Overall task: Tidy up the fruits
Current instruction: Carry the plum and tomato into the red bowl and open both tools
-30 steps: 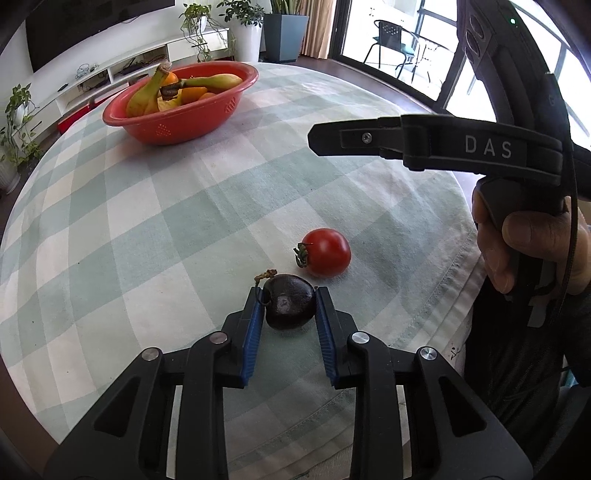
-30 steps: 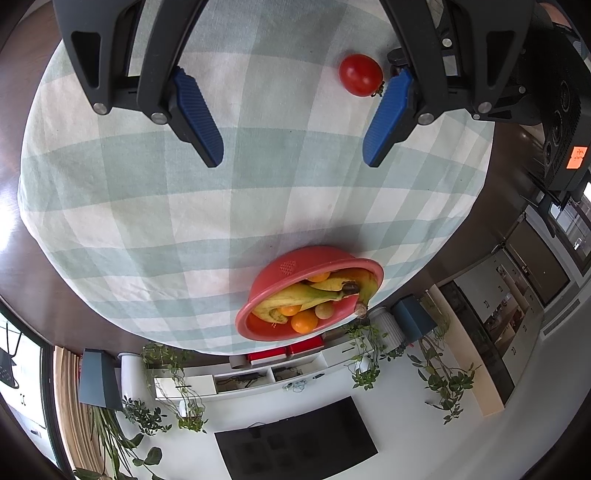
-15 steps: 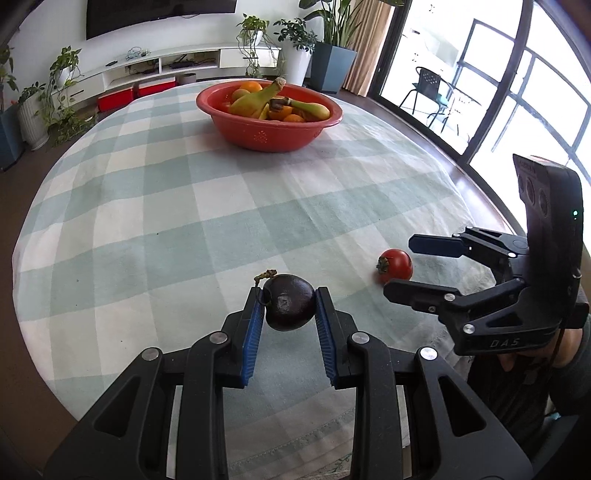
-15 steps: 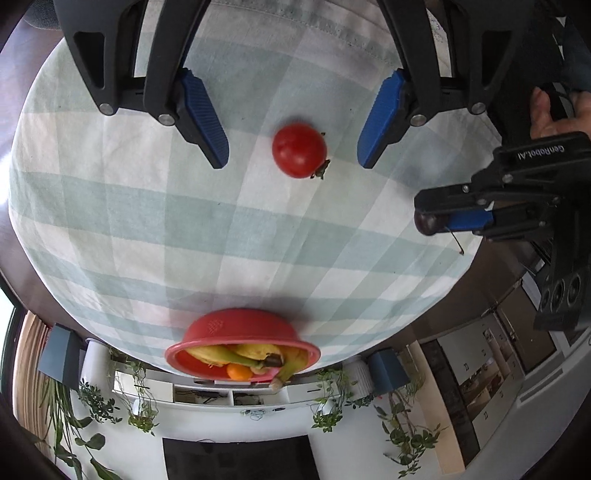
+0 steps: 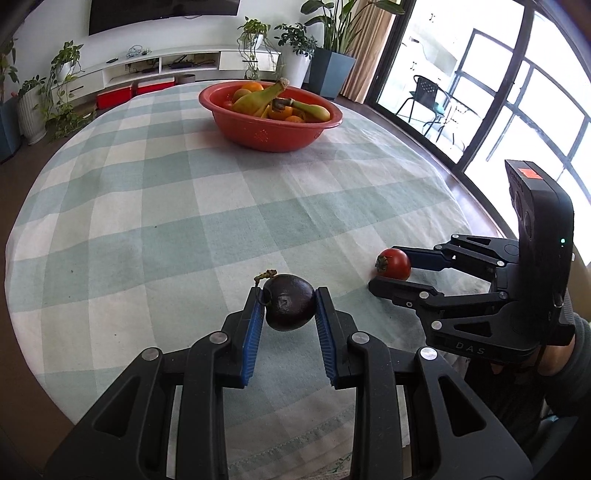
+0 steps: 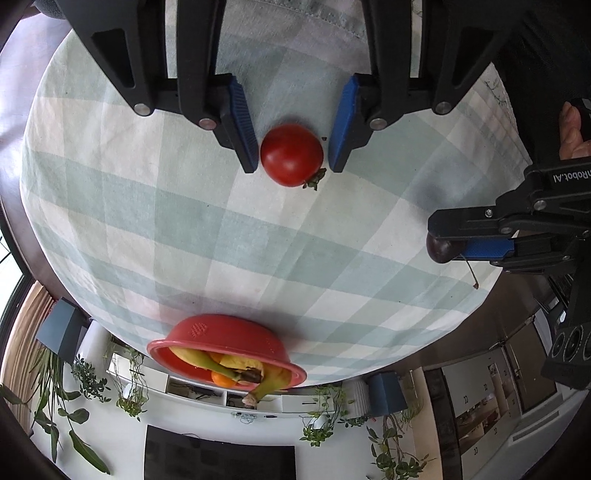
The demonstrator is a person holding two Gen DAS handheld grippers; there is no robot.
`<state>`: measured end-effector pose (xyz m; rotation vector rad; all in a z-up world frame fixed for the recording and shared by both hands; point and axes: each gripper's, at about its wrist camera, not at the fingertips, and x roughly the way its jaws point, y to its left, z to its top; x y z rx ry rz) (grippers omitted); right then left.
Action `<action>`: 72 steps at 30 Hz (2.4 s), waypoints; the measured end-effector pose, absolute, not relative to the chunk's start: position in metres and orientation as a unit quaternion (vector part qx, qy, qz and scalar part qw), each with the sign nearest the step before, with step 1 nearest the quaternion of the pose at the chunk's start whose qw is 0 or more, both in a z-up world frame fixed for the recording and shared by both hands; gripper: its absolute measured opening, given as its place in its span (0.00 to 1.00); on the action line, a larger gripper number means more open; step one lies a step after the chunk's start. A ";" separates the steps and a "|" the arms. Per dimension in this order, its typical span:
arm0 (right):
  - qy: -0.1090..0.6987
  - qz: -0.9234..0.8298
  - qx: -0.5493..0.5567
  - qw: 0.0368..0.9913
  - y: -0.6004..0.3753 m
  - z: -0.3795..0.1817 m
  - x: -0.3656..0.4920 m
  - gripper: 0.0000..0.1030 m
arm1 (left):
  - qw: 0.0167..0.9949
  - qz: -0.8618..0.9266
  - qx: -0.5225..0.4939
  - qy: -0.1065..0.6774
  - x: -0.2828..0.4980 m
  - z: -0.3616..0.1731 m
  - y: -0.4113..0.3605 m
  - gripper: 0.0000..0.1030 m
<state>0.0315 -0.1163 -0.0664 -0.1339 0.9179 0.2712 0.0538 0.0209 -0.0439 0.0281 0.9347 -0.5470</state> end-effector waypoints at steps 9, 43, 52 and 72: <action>0.435 0.127 -0.011 0.891 -0.135 -0.054 0.034 0.33 | 0.859 -0.262 0.004 0.439 0.059 -0.039 0.022 0.25; 0.370 0.126 0.036 0.920 -0.173 0.014 0.252 0.33 | 0.872 -0.264 0.127 0.393 0.305 0.022 -0.055 0.25; 0.388 0.123 0.006 0.913 -0.168 -0.013 0.256 0.33 | 0.865 -0.268 0.123 0.406 0.324 -0.002 -0.064 0.26; 0.391 0.112 -0.007 0.914 -0.165 -0.022 0.254 0.38 | 0.866 -0.260 0.102 0.415 0.330 -0.006 -0.056 0.43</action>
